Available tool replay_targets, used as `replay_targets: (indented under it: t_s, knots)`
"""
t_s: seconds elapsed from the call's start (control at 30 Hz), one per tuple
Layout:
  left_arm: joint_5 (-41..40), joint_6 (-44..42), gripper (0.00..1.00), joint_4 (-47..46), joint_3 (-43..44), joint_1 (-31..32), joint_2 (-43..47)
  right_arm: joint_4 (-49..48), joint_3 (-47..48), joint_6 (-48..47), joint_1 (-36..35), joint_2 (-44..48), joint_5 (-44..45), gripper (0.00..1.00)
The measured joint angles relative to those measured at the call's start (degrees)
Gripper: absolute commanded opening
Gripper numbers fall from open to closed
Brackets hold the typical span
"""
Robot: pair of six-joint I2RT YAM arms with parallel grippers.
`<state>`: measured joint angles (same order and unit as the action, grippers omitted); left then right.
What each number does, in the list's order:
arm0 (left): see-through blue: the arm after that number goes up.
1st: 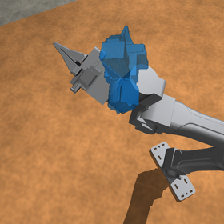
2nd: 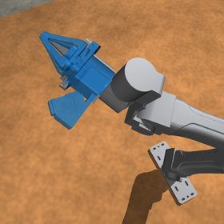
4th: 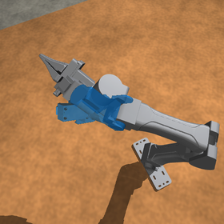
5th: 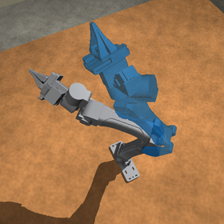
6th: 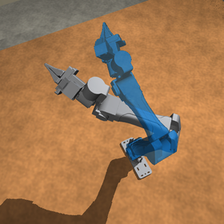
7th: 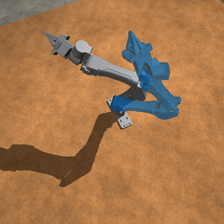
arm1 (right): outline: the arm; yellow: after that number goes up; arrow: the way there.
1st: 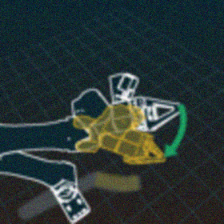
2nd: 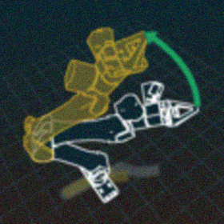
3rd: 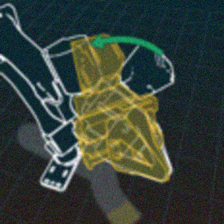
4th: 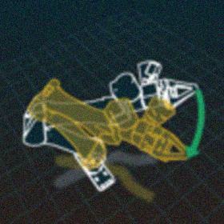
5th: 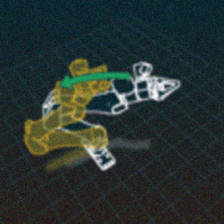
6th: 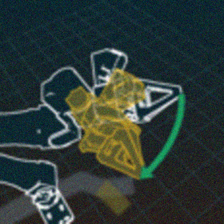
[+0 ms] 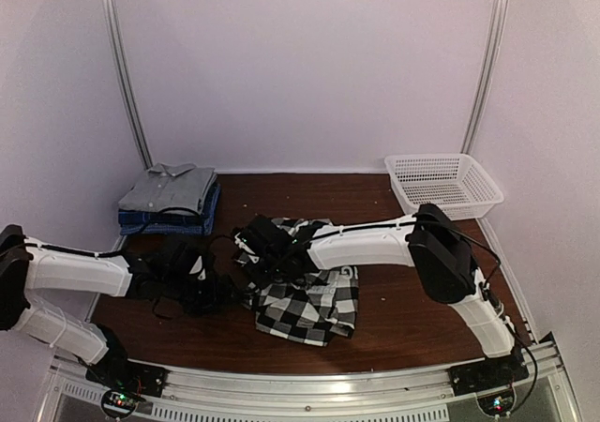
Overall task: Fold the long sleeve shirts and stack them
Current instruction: Smooth out the crumpled shirt at the center of the board.
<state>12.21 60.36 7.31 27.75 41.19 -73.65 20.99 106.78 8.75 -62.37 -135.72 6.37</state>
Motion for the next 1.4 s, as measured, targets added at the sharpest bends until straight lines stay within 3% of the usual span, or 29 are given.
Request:
replay_targets:
  t_s: [0.1,0.17,0.4,0.63,0.77,0.93,0.97,1.1,1.23,1.4]
  knots:
    - [1.6,-0.6,0.79,-3.0,0.0,0.0,-1.9,-0.2,0.6,1.6,0.2,0.0,1.0,0.08]
    - [2.7,-0.8,0.78,-5.5,0.0,0.0,-3.3,-0.2,0.8,3.5,0.5,0.0,1.5,0.00]
    - [3.1,0.0,0.69,-13.0,0.9,2.0,-8.3,-0.2,-0.1,6.3,2.6,1.0,3.1,0.00]
    - [-3.0,5.8,0.61,-15.9,3.4,8.3,-12.5,-0.1,-10.6,6.4,6.0,12.8,4.2,0.00]
    - [-5.9,10.6,0.41,-17.0,6.9,11.5,-16.8,-1.5,-17.1,6.4,10.3,22.0,4.3,0.00]
    - [-8.2,13.6,0.01,-14.3,11.4,12.9,-21.3,-2.8,-24.5,6.8,16.6,30.4,4.2,0.00]
    - [-8.9,13.7,0.00,-12.8,12.2,12.8,-21.7,-2.7,-25.6,7.0,17.6,31.5,4.2,0.00]
    - [-9.9,11.7,0.00,-6.6,14.8,9.4,-21.9,-1.3,-30.8,7.6,21.4,35.7,4.1,0.00]
    - [-10.0,5.5,0.00,0.2,19.1,-0.5,-22.1,0.2,-37.2,9.1,21.8,41.2,2.4,0.00]
    - [-8.7,-5.1,0.00,9.5,34.2,-11.8,-28.5,4.2,-45.4,14.1,20.4,48.9,-3.2,0.00]
